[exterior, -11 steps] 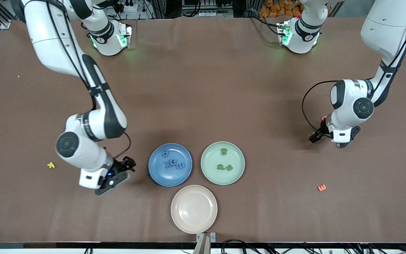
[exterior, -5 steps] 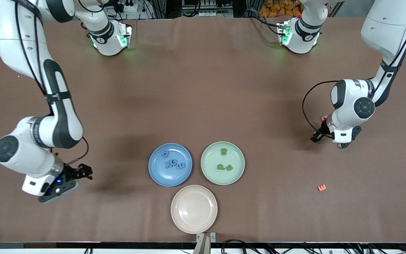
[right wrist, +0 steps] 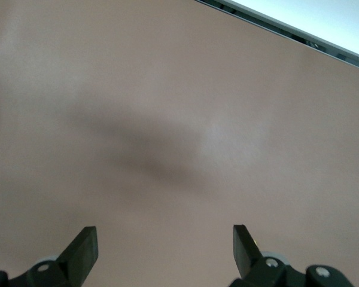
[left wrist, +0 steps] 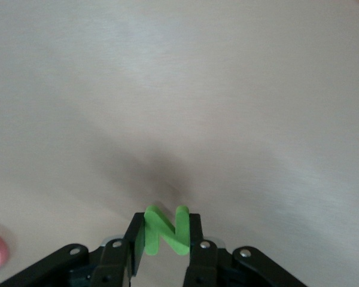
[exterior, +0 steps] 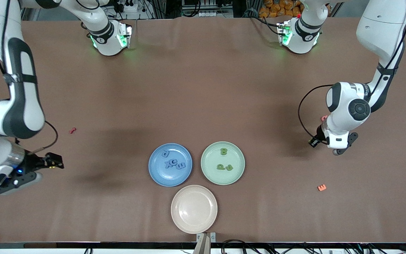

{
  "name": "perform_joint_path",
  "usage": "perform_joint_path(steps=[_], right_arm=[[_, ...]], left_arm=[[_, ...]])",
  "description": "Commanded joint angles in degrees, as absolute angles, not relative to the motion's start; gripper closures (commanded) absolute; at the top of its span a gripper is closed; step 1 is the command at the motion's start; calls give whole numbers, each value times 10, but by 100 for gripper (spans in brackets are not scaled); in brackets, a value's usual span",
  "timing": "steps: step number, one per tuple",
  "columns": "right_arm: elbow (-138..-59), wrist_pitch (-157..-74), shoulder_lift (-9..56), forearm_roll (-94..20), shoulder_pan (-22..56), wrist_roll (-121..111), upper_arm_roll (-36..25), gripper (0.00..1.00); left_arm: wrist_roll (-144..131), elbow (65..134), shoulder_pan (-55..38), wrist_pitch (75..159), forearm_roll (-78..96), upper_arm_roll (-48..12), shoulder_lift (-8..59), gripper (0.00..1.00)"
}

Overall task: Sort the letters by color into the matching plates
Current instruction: 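Withdraw the right gripper while the left gripper grasps the green N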

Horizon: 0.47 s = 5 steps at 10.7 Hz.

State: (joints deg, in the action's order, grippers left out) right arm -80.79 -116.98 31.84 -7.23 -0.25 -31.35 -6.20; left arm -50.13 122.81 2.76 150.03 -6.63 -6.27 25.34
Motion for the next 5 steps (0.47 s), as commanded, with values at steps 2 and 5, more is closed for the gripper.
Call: perform_joint_path(steps=[2, 5], right_arm=[[-838, -1058, 204, -49, -6, -304, -86, 0], [-838, -998, 142, -14, -2, -206, -90, 0]], left_arm=[[-526, 1166, -38, 1499, -55, -61, 278, 100], [-524, 1117, -82, 1499, -56, -62, 286, 100]])
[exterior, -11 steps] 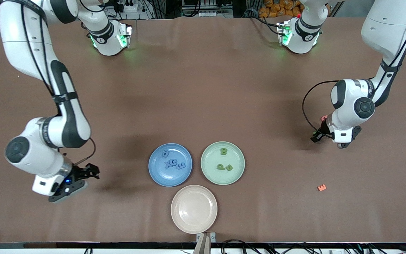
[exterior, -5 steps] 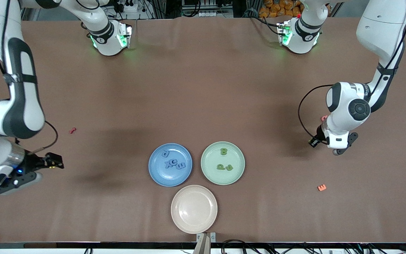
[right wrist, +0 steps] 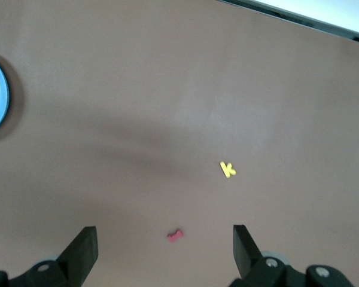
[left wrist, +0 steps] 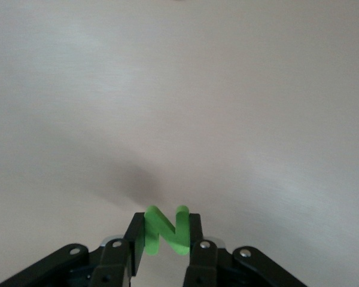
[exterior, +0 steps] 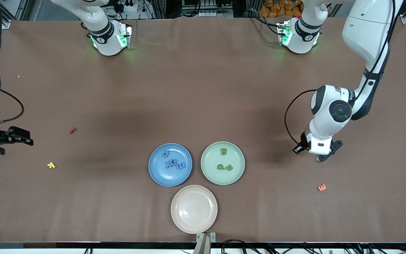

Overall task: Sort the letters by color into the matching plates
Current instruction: 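Withdraw the right gripper while the left gripper grasps the green N, then carry the green N to the green plate with the left gripper and release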

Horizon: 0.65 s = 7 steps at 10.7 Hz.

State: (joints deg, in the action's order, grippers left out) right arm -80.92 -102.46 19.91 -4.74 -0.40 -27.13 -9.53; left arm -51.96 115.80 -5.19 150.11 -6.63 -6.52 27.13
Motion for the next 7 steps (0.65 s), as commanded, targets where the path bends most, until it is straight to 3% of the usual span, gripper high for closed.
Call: perform_joint_path(steps=[1, 7], right_arm=[[-837, -977, 124, -11, 0, -180, -88, 0], [-833, -868, 30, -11, 27, -14, -83, 0]], left_arm=[[-524, 1105, -99, 1499, -55, -62, 287, 100], [-611, 1066, -147, 1500, -38, -114, 306, 100]])
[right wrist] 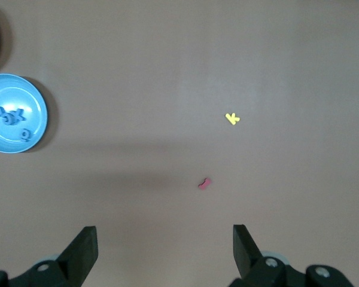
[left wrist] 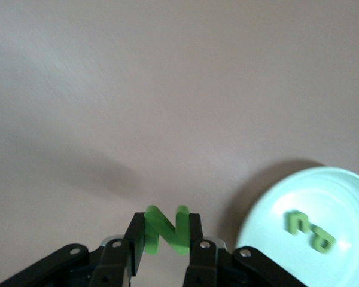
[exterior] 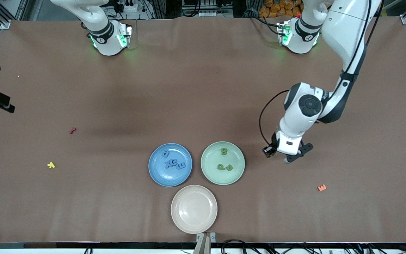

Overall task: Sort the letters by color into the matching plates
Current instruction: 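Carry the green N to the green plate with the left gripper and release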

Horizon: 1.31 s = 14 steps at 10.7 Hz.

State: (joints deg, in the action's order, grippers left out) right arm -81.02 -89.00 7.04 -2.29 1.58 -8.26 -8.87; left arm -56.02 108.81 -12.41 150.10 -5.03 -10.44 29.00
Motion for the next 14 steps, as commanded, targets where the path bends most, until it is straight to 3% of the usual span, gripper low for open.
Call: perform_joint_path(steps=[1, 7, 8, 9, 10, 14], right_arm=[[-831, -864, 30, -11, 28, 13, -76, 0], [-822, -897, 47, 4, 41, 69, -68, 0], [-821, -903, 52, 5, 42, 69, -68, 0], [-819, -904, 54, 5, 42, 69, -68, 0], [-817, -904, 54, 5, 42, 69, -67, 0], [-817, -904, 54, 4, 34, 62, -66, 0]], left_arm=[[-636, 1066, -158, 1500, -38, -114, 306, 100], [-856, 1021, -227, 1500, -37, -115, 308, 100], [-886, 1017, -236, 1500, -37, -115, 310, 93], [-894, 1018, -238, 1500, -38, -115, 311, 35], [-895, 1017, -238, 1499, -37, -115, 313, 0], [-904, 1018, -233, 1489, -40, -113, 312, 0]])
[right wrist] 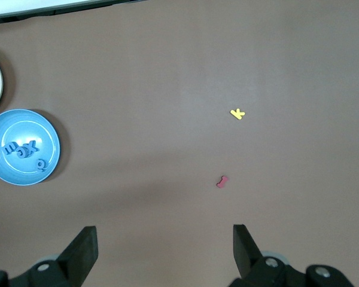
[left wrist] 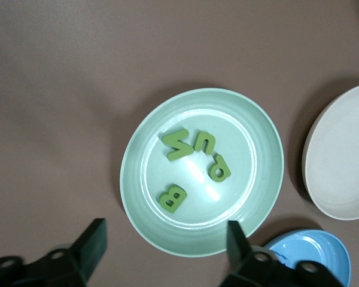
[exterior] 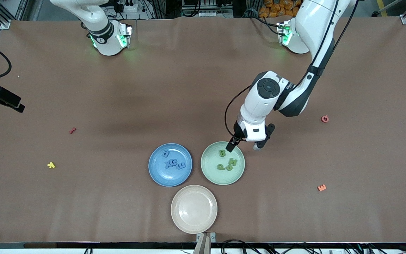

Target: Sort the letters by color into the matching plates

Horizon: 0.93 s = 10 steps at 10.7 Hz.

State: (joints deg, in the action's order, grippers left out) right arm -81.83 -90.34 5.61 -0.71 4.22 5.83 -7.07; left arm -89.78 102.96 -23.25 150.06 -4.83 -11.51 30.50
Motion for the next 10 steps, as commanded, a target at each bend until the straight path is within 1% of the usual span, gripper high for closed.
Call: perform_joint_path(steps=[1, 3, 6, 8, 10], right_arm=[[-816, -904, 54, 4, 31, 62, -65, 0], [-815, -904, 54, 4, 21, 60, -62, 0], [-815, -900, 54, 4, 11, 60, -54, 0], [-814, -899, 54, 4, 12, 59, -54, 0], [-814, -897, 54, 4, 12, 60, -54, 0]], left_arm=[[-898, 1017, -232, 1489, -44, -109, 313, 0], [-842, 1012, -216, 1489, -66, -104, 315, 0], [-639, 1003, -154, 1489, -67, -104, 320, 0], [-552, 989, -114, 1485, -68, -105, 318, 0], [-447, 979, -96, 1431, -69, -103, 310, 0]])
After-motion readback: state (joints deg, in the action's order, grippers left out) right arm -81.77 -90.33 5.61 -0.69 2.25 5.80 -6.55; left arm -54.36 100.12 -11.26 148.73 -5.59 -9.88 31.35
